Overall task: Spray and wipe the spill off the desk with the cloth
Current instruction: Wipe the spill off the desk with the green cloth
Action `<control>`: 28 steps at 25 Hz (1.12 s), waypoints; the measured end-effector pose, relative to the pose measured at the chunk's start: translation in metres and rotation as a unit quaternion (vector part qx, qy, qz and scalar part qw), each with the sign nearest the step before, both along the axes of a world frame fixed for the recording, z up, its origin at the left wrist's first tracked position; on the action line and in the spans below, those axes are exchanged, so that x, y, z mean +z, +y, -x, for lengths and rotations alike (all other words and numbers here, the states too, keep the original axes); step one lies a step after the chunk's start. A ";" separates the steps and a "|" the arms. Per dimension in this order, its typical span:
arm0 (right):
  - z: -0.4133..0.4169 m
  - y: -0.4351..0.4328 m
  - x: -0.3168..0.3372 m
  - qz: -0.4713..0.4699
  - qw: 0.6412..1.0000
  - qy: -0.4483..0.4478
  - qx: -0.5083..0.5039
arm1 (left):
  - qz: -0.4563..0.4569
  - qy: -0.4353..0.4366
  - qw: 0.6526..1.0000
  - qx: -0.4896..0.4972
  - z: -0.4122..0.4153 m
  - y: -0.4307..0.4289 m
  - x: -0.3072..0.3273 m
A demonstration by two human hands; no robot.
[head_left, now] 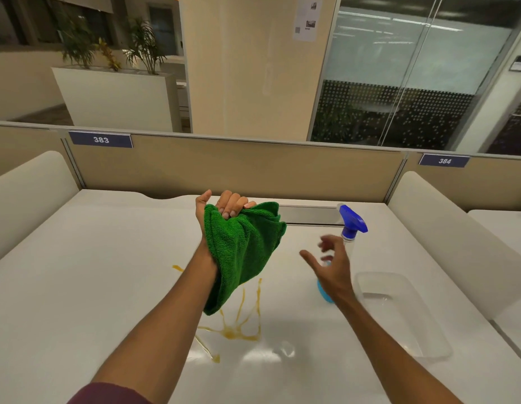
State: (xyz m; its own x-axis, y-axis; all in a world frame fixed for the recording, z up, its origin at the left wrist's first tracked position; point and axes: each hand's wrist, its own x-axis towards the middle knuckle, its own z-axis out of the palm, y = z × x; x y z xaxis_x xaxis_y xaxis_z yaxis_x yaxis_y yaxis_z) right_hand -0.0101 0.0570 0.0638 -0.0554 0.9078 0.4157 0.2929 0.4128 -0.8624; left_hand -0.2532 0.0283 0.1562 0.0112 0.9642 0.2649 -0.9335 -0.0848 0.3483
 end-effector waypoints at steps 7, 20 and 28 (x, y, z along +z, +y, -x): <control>0.069 0.011 0.088 0.147 0.925 -0.125 0.329 | -0.008 0.015 0.999 -0.048 0.015 -0.019 -0.003; 0.112 -0.014 0.096 0.250 0.884 -0.111 0.379 | 0.124 0.233 0.959 -0.106 0.083 -0.054 -0.043; 0.092 -0.017 0.090 0.290 0.880 -0.111 0.359 | 0.043 0.670 0.729 -0.132 0.085 -0.062 -0.023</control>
